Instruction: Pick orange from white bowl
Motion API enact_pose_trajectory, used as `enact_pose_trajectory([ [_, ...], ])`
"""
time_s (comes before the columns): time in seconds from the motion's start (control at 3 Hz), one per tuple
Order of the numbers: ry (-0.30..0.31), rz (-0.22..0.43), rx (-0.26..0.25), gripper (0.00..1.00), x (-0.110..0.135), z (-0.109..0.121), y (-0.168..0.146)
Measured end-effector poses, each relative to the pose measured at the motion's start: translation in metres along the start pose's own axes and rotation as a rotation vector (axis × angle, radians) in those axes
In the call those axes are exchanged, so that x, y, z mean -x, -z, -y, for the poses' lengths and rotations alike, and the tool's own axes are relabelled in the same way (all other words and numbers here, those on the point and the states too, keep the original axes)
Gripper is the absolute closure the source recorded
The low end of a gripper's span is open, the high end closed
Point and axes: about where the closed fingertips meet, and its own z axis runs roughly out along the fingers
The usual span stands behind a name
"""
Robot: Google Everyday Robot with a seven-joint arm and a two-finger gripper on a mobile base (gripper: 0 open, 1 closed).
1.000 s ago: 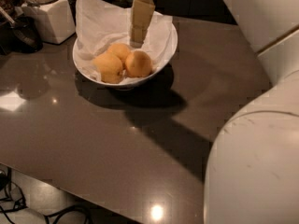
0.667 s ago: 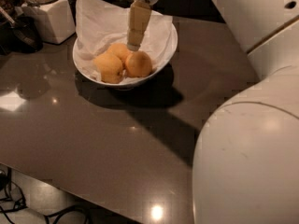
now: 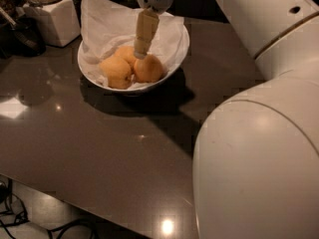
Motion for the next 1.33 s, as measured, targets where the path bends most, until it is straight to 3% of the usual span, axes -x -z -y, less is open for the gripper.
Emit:
enact_pose_trajectory([
  [1.33, -0.058, -0.029, 0.065, 0.19, -0.015, 0.006, -0.035],
])
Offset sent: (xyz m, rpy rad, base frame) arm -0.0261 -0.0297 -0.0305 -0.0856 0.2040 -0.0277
